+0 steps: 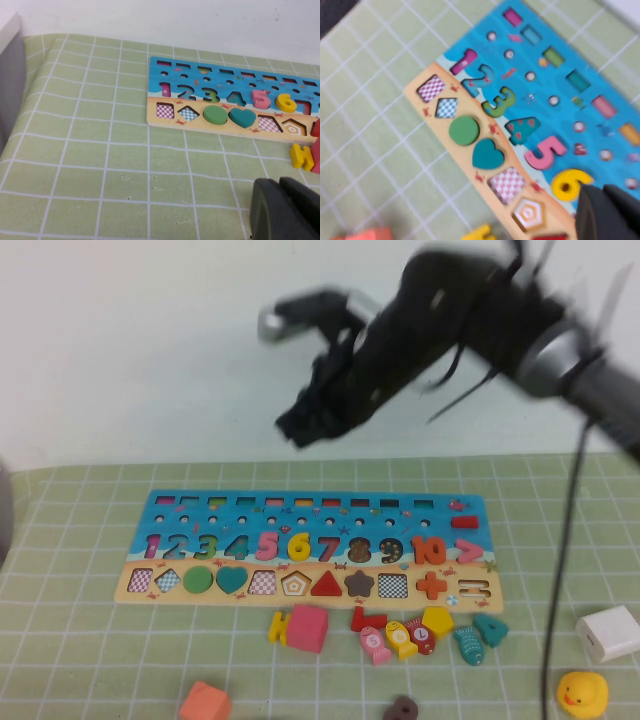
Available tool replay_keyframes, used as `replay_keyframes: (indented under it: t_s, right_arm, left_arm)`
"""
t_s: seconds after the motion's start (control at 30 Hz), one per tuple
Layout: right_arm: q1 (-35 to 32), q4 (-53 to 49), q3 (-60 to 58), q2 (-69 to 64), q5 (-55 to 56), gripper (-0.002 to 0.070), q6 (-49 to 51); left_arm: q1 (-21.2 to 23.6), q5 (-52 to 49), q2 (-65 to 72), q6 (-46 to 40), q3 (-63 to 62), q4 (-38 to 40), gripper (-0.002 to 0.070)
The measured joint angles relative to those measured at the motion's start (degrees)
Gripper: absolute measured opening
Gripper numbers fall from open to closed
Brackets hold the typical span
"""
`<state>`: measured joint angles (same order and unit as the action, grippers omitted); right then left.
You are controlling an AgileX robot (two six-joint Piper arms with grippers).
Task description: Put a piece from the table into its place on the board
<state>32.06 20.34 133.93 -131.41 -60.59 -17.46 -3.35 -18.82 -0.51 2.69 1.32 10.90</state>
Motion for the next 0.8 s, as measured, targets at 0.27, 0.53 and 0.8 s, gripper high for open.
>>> replay_keyframes:
  t_s: [0.27,0.53,0.8]
  right_arm:
    - [0.00,-1.42,0.00,12.75,-9.53,-0.0001,-7.42]
    - [0.00,-1.54,-3.73,24.58,-10.22,-0.0001,-11.21]
    - [0.00,-1.54,-22.22,41.42,-10.22,-0.0001,-13.58]
  left_arm:
    - [0.00,0.00,0.00,0.09,0.00,0.00,-0.0001]
    - [0.00,0.00,0.00,0.09,0.00,0.00,-0.0001]
    - [0.00,0.00,0.00,0.09,0.00,0.00,-0.0001]
